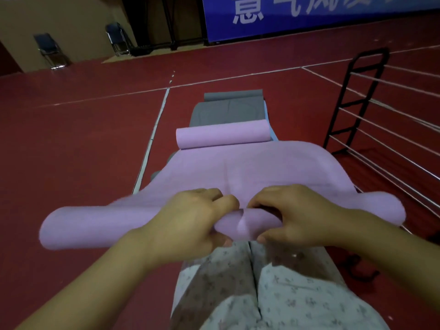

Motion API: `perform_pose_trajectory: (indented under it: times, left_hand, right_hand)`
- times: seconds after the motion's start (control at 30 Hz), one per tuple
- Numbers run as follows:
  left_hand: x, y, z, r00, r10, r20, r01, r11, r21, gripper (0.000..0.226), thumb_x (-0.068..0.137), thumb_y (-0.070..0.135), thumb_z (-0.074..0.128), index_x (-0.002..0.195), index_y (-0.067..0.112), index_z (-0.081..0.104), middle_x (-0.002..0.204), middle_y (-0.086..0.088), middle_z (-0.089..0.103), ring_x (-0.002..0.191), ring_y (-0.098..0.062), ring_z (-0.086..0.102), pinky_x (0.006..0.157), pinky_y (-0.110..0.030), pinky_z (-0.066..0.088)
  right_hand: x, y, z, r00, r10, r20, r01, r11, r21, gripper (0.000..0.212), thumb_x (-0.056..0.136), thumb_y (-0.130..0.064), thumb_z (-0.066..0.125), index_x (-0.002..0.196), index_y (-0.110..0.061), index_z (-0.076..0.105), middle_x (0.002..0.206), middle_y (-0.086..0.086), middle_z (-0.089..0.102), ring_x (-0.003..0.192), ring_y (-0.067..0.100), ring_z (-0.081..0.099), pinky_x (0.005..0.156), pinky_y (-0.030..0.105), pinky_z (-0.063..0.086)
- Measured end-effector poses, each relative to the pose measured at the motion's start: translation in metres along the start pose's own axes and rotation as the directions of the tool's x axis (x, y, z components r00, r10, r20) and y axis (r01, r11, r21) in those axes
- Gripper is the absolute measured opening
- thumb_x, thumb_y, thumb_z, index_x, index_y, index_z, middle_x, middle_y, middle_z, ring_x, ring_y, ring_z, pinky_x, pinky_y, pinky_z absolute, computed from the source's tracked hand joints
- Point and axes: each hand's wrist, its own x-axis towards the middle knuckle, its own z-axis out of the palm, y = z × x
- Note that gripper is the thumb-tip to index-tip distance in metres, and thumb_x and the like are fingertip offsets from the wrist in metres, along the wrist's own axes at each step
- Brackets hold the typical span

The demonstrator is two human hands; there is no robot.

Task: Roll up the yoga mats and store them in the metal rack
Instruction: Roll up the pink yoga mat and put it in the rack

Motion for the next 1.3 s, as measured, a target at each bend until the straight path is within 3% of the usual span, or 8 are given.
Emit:
perform_pose_trajectory:
  times: [0.23, 0.47, 0.63, 0.8, 0.93, 1.03, 1.17, 1.3]
  left_hand:
    - [0.003, -0.010, 0.021, 0.940, -0.263, 0.218, 0.323, 0.892, -0.317, 0.044, 0.064, 0.047, 0.078, 0.100, 0.031, 0.061, 0.092, 0.010, 0.065, 0.085, -0.012, 0.058, 0.075, -0.029, 0.046]
    - [0.019, -0.026, 0.022, 0.873, -0.285, 0.395, 0.464, 0.734, -0.496, 0.037, 0.055, 0.043, 0.080, 0.087, 0.032, 0.065, 0.087, 0.013, 0.067, 0.084, -0.008, 0.061, 0.079, -0.033, 0.049]
    - [0.037, -0.035, 0.016, 0.826, -0.241, 0.510, 0.529, 0.644, -0.553, 0.031, 0.063, 0.022, 0.087, 0.087, 0.016, 0.068, 0.083, -0.001, 0.065, 0.076, -0.014, 0.057, 0.073, -0.029, 0.046]
    - [0.048, -0.042, 0.013, 0.770, -0.211, 0.603, 0.591, 0.591, -0.548, 0.032, 0.062, 0.020, 0.088, 0.089, 0.015, 0.070, 0.082, 0.003, 0.066, 0.074, -0.011, 0.058, 0.075, -0.026, 0.047]
    - [0.040, -0.039, 0.013, 0.810, -0.239, 0.535, 0.518, 0.719, -0.463, 0.038, 0.070, 0.026, 0.083, 0.104, 0.019, 0.068, 0.101, 0.004, 0.066, 0.093, -0.013, 0.060, 0.086, -0.027, 0.046]
    - [0.025, -0.030, 0.015, 0.918, -0.271, 0.289, 0.357, 0.882, -0.309, 0.054, 0.070, 0.035, 0.082, 0.119, 0.021, 0.063, 0.111, 0.002, 0.060, 0.102, -0.016, 0.055, 0.090, -0.031, 0.044]
    - [0.012, -0.008, 0.018, 0.982, -0.186, 0.025, 0.188, 0.978, -0.095, 0.040, 0.077, 0.029, 0.072, 0.115, 0.018, 0.065, 0.099, -0.007, 0.060, 0.091, -0.030, 0.059, 0.073, -0.039, 0.051]
    - [0.013, -0.001, 0.018, 0.980, -0.190, 0.058, 0.191, 0.982, -0.015, 0.052, 0.074, 0.050, 0.065, 0.113, 0.015, 0.064, 0.093, -0.008, 0.060, 0.081, -0.031, 0.061, 0.066, -0.037, 0.051]
  right_hand:
    - [0.028, 0.013, 0.009, 0.975, 0.091, 0.204, -0.115, 0.987, 0.109, 0.044, 0.068, -0.044, 0.079, 0.108, -0.032, 0.066, 0.102, -0.016, 0.065, 0.090, 0.002, 0.058, 0.082, 0.023, 0.046]
    - [0.035, 0.020, 0.007, 0.955, 0.118, 0.273, -0.184, 0.956, 0.230, 0.041, 0.068, -0.041, 0.080, 0.106, -0.035, 0.066, 0.101, -0.021, 0.064, 0.091, -0.004, 0.057, 0.086, 0.023, 0.047]
    - [0.017, 0.013, 0.018, 0.996, -0.057, -0.070, 0.056, 0.998, -0.015, 0.057, 0.067, -0.043, 0.069, 0.121, -0.026, 0.061, 0.111, -0.007, 0.058, 0.100, 0.015, 0.056, 0.084, 0.035, 0.048]
    - [0.008, 0.015, 0.049, 0.968, -0.070, -0.239, 0.050, 0.995, -0.087, 0.063, 0.056, -0.047, 0.068, 0.114, -0.028, 0.056, 0.101, -0.004, 0.061, 0.086, 0.022, 0.061, 0.072, 0.043, 0.052]
    - [0.012, 0.017, 0.051, 0.962, -0.033, -0.272, 0.032, 0.999, -0.007, 0.061, 0.055, -0.042, 0.073, 0.113, -0.029, 0.058, 0.096, -0.004, 0.061, 0.084, 0.022, 0.061, 0.073, 0.038, 0.050]
    - [0.015, 0.015, 0.046, 0.968, -0.020, -0.250, 0.025, 1.000, 0.017, 0.058, 0.055, -0.041, 0.074, 0.110, -0.023, 0.065, 0.094, -0.001, 0.062, 0.084, 0.022, 0.062, 0.072, 0.033, 0.048]
    - [0.024, 0.012, 0.030, 0.989, 0.073, -0.128, -0.060, 0.993, 0.099, 0.061, 0.058, -0.046, 0.078, 0.114, -0.023, 0.065, 0.099, -0.002, 0.060, 0.094, 0.017, 0.058, 0.081, 0.032, 0.046]
    - [0.034, 0.014, 0.018, 0.993, 0.100, -0.060, -0.090, 0.984, 0.155, 0.057, 0.061, -0.039, 0.086, 0.113, -0.027, 0.065, 0.102, -0.008, 0.061, 0.095, 0.008, 0.056, 0.083, 0.022, 0.043]
